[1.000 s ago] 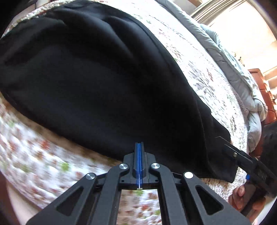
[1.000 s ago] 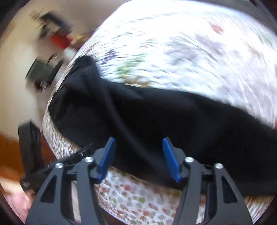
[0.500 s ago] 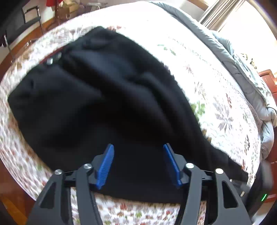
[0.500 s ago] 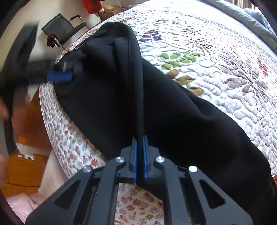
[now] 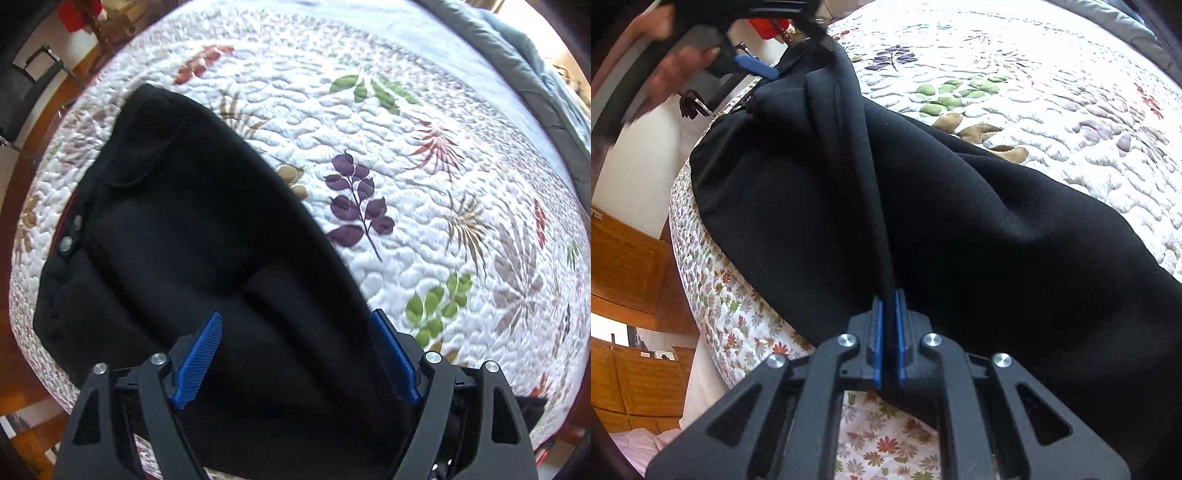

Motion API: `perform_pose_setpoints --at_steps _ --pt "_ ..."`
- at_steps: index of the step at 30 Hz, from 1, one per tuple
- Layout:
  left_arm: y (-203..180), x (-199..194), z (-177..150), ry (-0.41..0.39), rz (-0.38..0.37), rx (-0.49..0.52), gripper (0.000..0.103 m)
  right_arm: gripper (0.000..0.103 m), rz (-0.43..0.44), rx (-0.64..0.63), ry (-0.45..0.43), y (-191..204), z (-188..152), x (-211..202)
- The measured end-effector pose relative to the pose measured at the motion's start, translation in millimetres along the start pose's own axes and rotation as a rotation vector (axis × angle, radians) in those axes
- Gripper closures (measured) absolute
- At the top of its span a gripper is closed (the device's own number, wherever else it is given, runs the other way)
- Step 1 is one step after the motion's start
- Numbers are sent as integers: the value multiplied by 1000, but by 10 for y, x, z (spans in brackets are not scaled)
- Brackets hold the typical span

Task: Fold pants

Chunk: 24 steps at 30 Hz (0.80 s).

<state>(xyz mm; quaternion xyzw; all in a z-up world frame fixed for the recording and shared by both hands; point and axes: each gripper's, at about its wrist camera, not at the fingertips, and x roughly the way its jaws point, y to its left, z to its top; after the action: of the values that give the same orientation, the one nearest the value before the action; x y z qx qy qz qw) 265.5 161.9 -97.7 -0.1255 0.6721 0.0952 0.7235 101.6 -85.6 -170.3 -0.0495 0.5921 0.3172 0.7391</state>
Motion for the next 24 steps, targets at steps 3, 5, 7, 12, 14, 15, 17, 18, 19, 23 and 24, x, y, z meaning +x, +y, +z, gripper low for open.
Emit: perform_pose_setpoints --at_steps 3,5,7,12,14,15,17,18,19,23,24 --pt "-85 102 171 56 -20 -16 21 98 7 2 1 -21 5 10" --pt "-137 200 254 92 -4 -23 21 98 16 7 1 -37 10 14" --pt "-170 307 348 124 48 -29 21 97 27 12 -1 -56 8 9" --pt "-34 416 423 151 58 -81 72 97 55 30 -11 -108 -9 -3" --pt "77 383 395 132 26 -80 87 97 55 28 -14 -104 -6 -15" --pt "141 337 362 114 0 -86 88 97 54 29 -15 -105 -5 -23" --pt "293 193 239 54 -53 -101 91 98 53 41 -20 -109 8 -58" --pt "380 74 120 0 -83 -101 91 98 52 45 -25 -113 13 -82" --pt "458 -31 -7 -52 -105 -97 92 98 50 46 -30 -112 18 -109" --pt "757 -394 -588 -242 -149 -91 92 98 31 33 -47 -75 16 -203" --pt "846 -471 -771 -290 -161 -89 92 98 27 29 -48 -62 12 -214"
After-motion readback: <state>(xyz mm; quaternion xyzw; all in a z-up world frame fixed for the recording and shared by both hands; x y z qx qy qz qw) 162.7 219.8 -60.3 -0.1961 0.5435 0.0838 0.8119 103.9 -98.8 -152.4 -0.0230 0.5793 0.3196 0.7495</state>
